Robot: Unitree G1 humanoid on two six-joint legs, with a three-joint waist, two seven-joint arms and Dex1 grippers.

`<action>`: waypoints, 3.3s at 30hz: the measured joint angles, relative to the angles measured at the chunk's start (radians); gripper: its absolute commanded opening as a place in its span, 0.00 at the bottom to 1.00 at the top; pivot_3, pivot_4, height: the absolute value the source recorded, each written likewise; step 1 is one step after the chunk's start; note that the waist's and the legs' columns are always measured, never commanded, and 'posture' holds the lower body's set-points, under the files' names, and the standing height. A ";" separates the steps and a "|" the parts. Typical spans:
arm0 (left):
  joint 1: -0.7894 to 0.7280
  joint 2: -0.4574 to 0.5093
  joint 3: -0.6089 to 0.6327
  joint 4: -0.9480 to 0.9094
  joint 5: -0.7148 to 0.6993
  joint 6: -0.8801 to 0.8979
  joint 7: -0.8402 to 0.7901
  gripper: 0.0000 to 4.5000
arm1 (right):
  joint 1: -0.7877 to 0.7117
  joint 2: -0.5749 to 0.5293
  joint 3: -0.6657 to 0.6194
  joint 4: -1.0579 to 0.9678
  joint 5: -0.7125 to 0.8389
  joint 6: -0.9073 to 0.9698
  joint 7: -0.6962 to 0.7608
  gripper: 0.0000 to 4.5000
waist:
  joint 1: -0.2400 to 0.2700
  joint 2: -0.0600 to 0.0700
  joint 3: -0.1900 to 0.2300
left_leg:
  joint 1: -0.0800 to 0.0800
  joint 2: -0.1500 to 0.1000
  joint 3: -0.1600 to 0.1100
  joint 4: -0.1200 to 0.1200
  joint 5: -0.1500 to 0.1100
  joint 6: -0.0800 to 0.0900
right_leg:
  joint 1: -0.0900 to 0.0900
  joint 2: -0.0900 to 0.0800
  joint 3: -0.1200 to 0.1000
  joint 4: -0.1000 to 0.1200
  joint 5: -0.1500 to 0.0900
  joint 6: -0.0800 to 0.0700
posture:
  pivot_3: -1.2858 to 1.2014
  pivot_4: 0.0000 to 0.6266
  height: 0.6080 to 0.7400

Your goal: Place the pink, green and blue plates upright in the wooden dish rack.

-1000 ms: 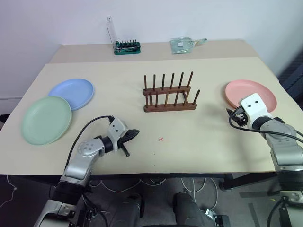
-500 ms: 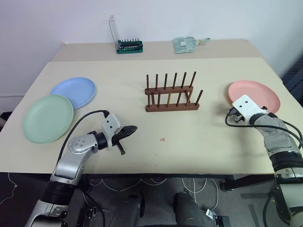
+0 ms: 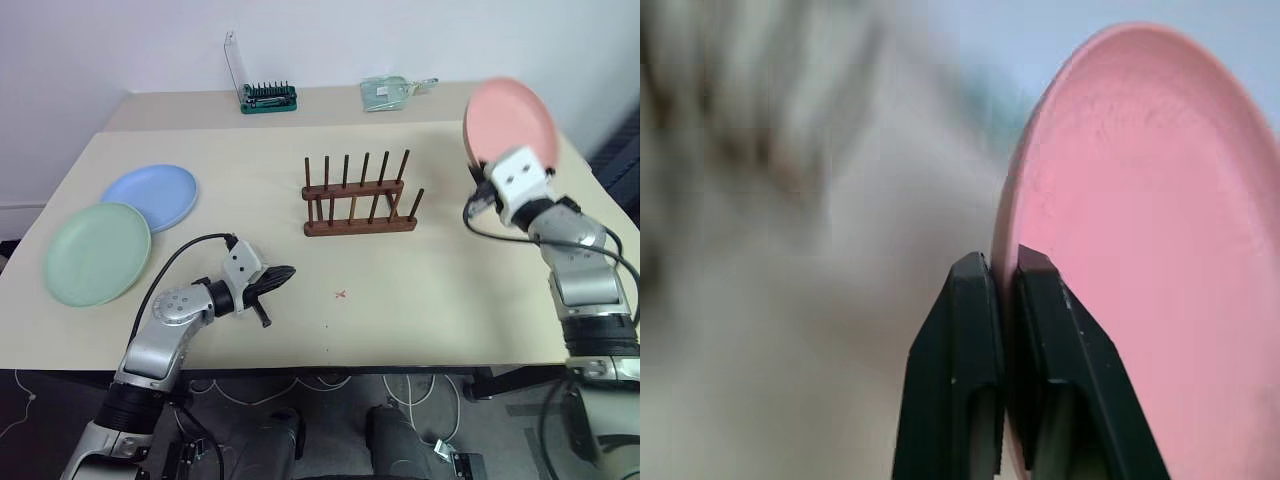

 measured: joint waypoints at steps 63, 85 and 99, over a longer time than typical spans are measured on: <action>-0.233 -0.118 0.708 -0.006 -0.087 0.243 0.919 0.99 | -0.110 0.057 0.446 -0.354 0.083 0.217 0.148 0.87 | 0.002 -0.009 0.000 | -0.002 -0.001 -0.002 0.000 0.000 0.000 | 0.000 0.000 -0.001 -0.007 0.004 0.003 | 0.52 0.24 1.00; -0.136 -0.220 1.125 -0.077 -0.278 0.768 1.178 0.83 | -0.110 0.179 0.460 -0.286 -0.014 0.186 0.225 0.87 | 0.002 -0.018 0.000 | -0.001 0.011 -0.001 -0.001 0.000 -0.008 | -0.001 0.015 -0.002 -0.008 0.010 -0.006 | 0.52 0.24 1.00; -0.129 -0.204 1.102 -0.029 -0.341 0.719 1.147 0.01 | -0.079 0.196 0.456 -0.294 -0.028 0.188 0.217 0.87 | 0.000 -0.018 0.000 | -0.001 0.012 -0.001 -0.001 0.000 -0.008 | -0.001 0.015 -0.001 -0.008 0.010 -0.006 | 0.52 0.24 1.00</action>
